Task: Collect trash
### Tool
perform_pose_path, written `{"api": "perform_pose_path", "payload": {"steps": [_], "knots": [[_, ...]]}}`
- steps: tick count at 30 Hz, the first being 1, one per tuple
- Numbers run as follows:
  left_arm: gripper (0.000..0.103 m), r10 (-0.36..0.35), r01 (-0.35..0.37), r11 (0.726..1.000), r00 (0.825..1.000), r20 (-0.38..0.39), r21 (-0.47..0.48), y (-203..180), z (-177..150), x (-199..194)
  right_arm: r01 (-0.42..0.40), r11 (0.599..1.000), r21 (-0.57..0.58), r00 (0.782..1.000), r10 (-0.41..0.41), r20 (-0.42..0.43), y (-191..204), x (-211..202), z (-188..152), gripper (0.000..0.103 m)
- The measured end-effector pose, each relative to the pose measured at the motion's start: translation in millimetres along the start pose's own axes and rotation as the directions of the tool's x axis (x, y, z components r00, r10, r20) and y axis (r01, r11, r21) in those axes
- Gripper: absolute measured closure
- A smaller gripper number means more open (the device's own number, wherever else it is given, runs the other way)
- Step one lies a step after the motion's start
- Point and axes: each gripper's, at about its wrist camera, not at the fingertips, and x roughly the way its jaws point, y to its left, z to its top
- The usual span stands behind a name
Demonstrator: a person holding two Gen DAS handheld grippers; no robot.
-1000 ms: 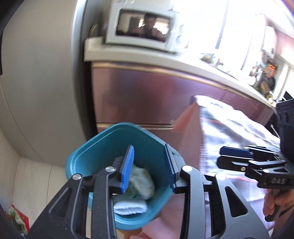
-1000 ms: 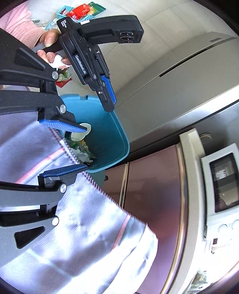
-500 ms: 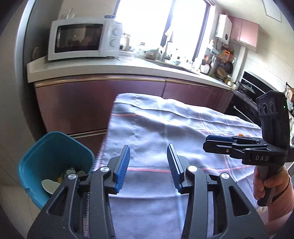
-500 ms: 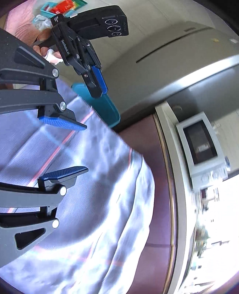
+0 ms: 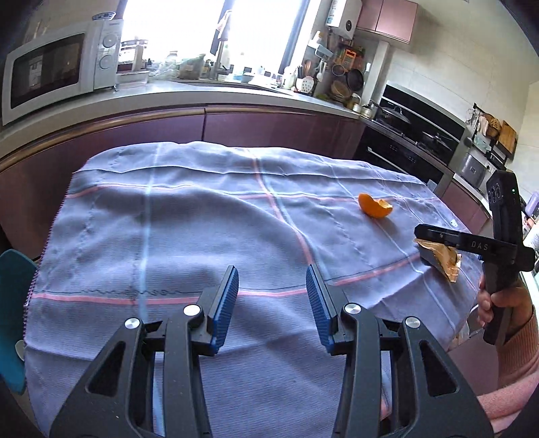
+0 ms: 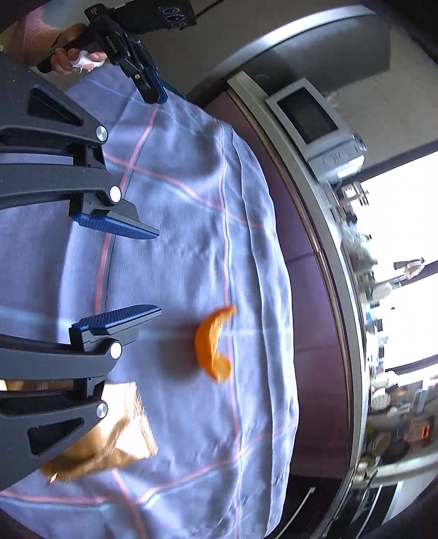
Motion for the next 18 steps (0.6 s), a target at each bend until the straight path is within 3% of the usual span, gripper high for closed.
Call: {"api": "perform_pose_path", "payload": {"steps": [4, 8, 12, 14, 18], "knots": [[0.062, -0.028, 0.028, 1.000, 0.999, -0.023, 0.015, -15, -2, 14, 0.119, 0.991, 0.068, 0.993, -0.120, 0.013, -48, -22, -11, 0.060], [0.062, -0.048, 0.049, 0.999, 0.998, -0.042, 0.021, -24, -4, 23, 0.165, 0.978, 0.126, 0.986, -0.166, -0.006, -81, -29, -25, 0.058], [0.062, -0.057, 0.059, 0.998, 0.997, -0.052, 0.031, -29, -2, 23, 0.096, 0.980, 0.174, 0.995, -0.091, -0.038, -93, -25, -38, 0.062], [0.061, -0.058, 0.060, 0.998, 0.997, -0.053, 0.036, -30, -3, 23, 0.055, 0.982, 0.183, 0.998, -0.048, -0.043, -93, -22, -41, 0.080], [0.061, -0.060, 0.062, 0.997, 0.997, -0.055, 0.040, -29, -3, 20, -0.045, 0.984, 0.171, 0.999, 0.048, -0.010, -76, -22, -36, 0.083]]}}
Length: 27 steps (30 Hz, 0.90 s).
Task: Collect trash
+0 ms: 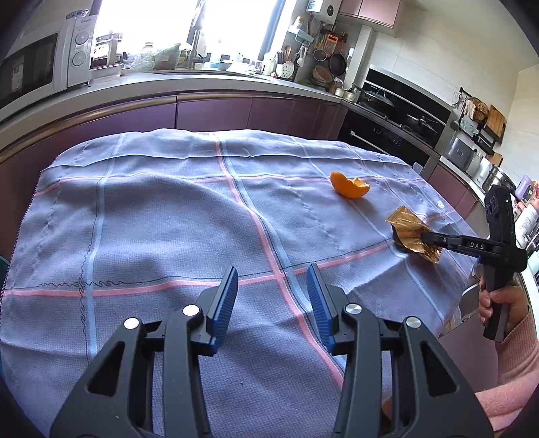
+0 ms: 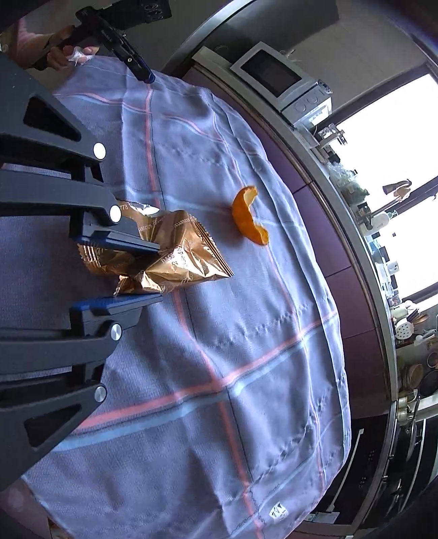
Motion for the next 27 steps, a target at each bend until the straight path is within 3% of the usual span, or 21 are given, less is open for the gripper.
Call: {"api": "perform_pose_path", "payload": {"steps": [5, 8, 11, 15, 18, 27], "knots": [[0.061, -0.014, 0.014, 1.000, 1.000, -0.003, -0.003, 3, -1, -2, -0.190, 0.981, -0.030, 0.982, 0.189, -0.023, 42, 18, 8, 0.083], [0.061, -0.013, 0.013, 1.000, 1.000, -0.006, -0.004, 4, -2, -2, -0.295, 0.953, -0.064, 0.954, 0.291, -0.071, 78, 42, 10, 0.083], [0.061, -0.011, 0.011, 1.000, 1.000, -0.010, -0.022, 11, -3, -4, -0.343, 0.929, -0.135, 0.935, 0.326, -0.137, 116, 67, 9, 0.077], [0.061, 0.000, -0.001, 0.998, 1.000, -0.018, -0.061, 25, -4, -5, -0.334, 0.916, -0.222, 0.938, 0.299, -0.177, 148, 85, 10, 0.070], [0.061, 0.000, -0.003, 0.997, 1.000, -0.028, -0.077, 30, -5, -4, -0.301, 0.925, -0.232, 0.951, 0.276, -0.137, 145, 80, 18, 0.063], [0.055, -0.035, 0.032, 0.998, 0.997, -0.071, -0.049, 19, 6, 20, -0.109, 0.994, -0.006, 0.994, 0.109, 0.026, 46, 59, 61, 0.061]]}}
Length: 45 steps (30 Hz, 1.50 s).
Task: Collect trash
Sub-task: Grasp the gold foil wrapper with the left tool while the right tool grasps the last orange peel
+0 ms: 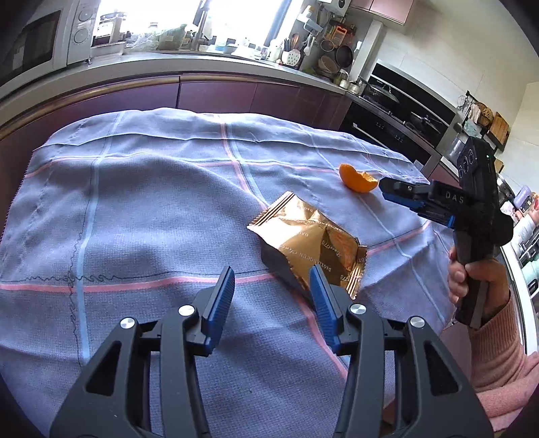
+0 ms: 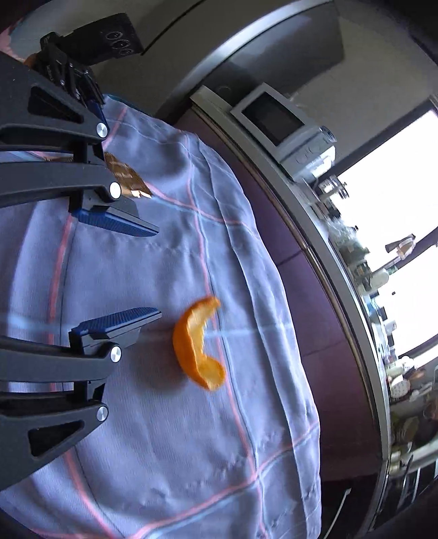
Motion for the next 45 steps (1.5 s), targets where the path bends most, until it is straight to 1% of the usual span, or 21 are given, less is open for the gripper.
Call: {"api": "perform_pose_path", "payload": {"steps": [2, 4, 6, 10, 12, 15, 17, 18, 19, 20, 22, 24, 29, 31, 33, 36, 40, 43, 45], "knots": [[0.053, -0.011, 0.011, 1.000, 1.000, -0.021, 0.001, -3, 3, 9, 0.027, 0.999, 0.042, 0.999, -0.027, 0.019, -17, -2, 7, 0.060], [0.053, -0.016, 0.015, 1.000, 0.999, -0.046, -0.010, -4, 5, 19, 0.039, 0.997, 0.074, 0.999, -0.040, 0.022, -29, 2, 14, 0.058], [0.053, -0.028, 0.027, 0.999, 0.997, -0.072, -0.022, -4, 7, 28, 0.040, 0.995, 0.089, 0.999, -0.041, 0.015, -36, 8, 21, 0.058], [0.052, -0.052, 0.050, 0.998, 0.995, -0.087, -0.026, -8, 14, 35, 0.025, 0.994, 0.107, 1.000, -0.024, -0.012, -42, 22, 28, 0.058], [0.052, -0.046, 0.044, 0.999, 0.994, -0.100, -0.028, -10, 16, 40, 0.017, 0.994, 0.104, 1.000, -0.015, -0.025, -42, 28, 27, 0.059], [0.052, -0.051, 0.049, 0.999, 0.993, -0.103, -0.018, -15, 19, 43, 0.011, 0.996, 0.086, 0.999, -0.007, -0.042, -38, 32, 21, 0.067], [0.061, -0.058, 0.057, 0.998, 0.993, -0.106, -0.012, -18, 19, 44, -0.001, 0.996, 0.085, 0.998, 0.006, -0.055, -39, 33, 17, 0.081], [0.069, -0.061, 0.060, 0.998, 0.992, -0.109, -0.008, -19, 19, 46, -0.003, 0.997, 0.083, 0.998, 0.008, -0.059, -39, 33, 15, 0.084], [0.075, -0.060, 0.060, 0.998, 0.992, -0.110, -0.007, -20, 19, 47, -0.006, 0.996, 0.084, 0.998, 0.012, -0.064, -39, 33, 12, 0.088], [0.078, -0.061, 0.060, 0.998, 0.992, -0.111, -0.008, -21, 18, 47, -0.012, 0.996, 0.085, 0.997, 0.018, -0.068, -39, 33, 10, 0.092], [0.091, -0.062, 0.061, 0.998, 0.992, -0.108, -0.012, -21, 19, 48, -0.029, 0.997, 0.075, 0.997, 0.034, -0.069, -36, 30, 8, 0.096], [0.095, -0.069, 0.068, 0.998, 0.992, -0.102, -0.013, -21, 19, 47, -0.047, 0.997, 0.058, 0.996, 0.051, -0.067, -30, 27, 6, 0.098], [0.095, -0.092, 0.091, 0.996, 0.992, -0.088, -0.007, -22, 18, 40, -0.120, 0.991, 0.055, 0.989, 0.124, -0.075, -16, 20, -4, 0.098], [0.083, -0.102, 0.101, 0.995, 0.991, -0.089, -0.007, -22, 17, 38, -0.137, 0.990, 0.044, 0.986, 0.141, -0.086, -9, 18, -10, 0.098], [0.080, -0.115, 0.115, 0.993, 0.990, -0.086, -0.006, -22, 16, 37, -0.153, 0.987, 0.047, 0.983, 0.157, -0.097, -5, 18, -16, 0.098], [0.078, -0.139, 0.139, 0.990, 0.986, -0.090, -0.010, -24, 15, 38, -0.153, 0.987, 0.040, 0.981, 0.157, -0.114, 0, 20, -23, 0.098], [0.078, -0.167, 0.167, 0.986, 0.980, -0.105, -0.016, -28, 12, 42, -0.150, 0.988, 0.030, 0.981, 0.153, -0.123, 6, 21, -27, 0.098], [0.078, -0.214, 0.210, 0.976, 0.970, -0.113, -0.053, -26, 13, 48, -0.156, 0.988, 0.022, 0.979, 0.157, -0.128, 10, 22, -28, 0.098], [0.078, -0.211, 0.205, 0.977, 0.972, -0.108, -0.068, -23, 14, 51, -0.151, 0.989, 0.007, 0.980, 0.150, -0.130, 13, 23, -29, 0.098]]}}
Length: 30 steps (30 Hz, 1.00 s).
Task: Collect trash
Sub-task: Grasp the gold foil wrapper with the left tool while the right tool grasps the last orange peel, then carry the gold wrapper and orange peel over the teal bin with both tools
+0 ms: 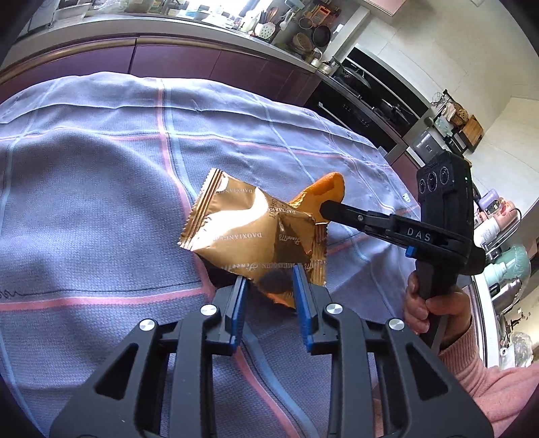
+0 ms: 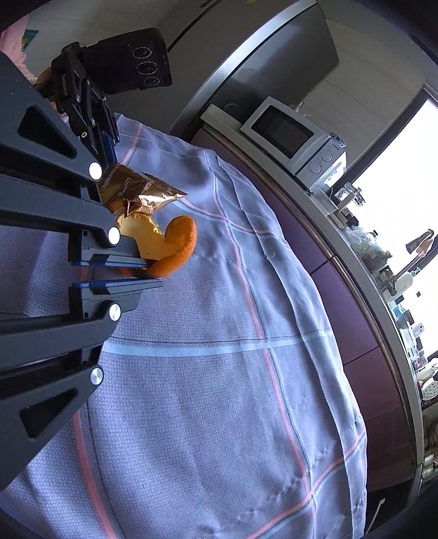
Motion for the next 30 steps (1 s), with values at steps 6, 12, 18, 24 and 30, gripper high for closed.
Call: {"api": "perform_pose_path", "payload": {"steps": [6, 12, 18, 24, 30], "knots": [[0.102, 0.005, -0.004, 1.000, 1.000, 0.028, -0.024, 4, 1, -7, -0.024, 1.000, -0.008, 1.000, 0.024, 0.005, 8, 3, 1, 0.098], [0.102, 0.083, -0.082, 0.997, 0.992, 0.094, -0.014, 7, -1, -35, -0.040, 0.999, -0.022, 0.999, 0.041, 0.028, 19, 1, 7, 0.098], [0.102, 0.159, -0.156, 0.987, 0.977, 0.145, -0.028, 18, -5, -67, -0.063, 0.997, -0.051, 0.997, 0.065, 0.043, 34, 1, 12, 0.098], [0.102, 0.206, -0.200, 0.978, 0.962, 0.181, -0.050, 31, -8, -95, -0.102, 0.990, -0.094, 0.994, 0.105, 0.026, 56, 7, 15, 0.098], [0.102, 0.244, -0.234, 0.970, 0.946, 0.215, -0.072, 41, -14, -120, -0.142, 0.981, -0.130, 0.990, 0.144, 0.000, 80, 17, 13, 0.098]]}}
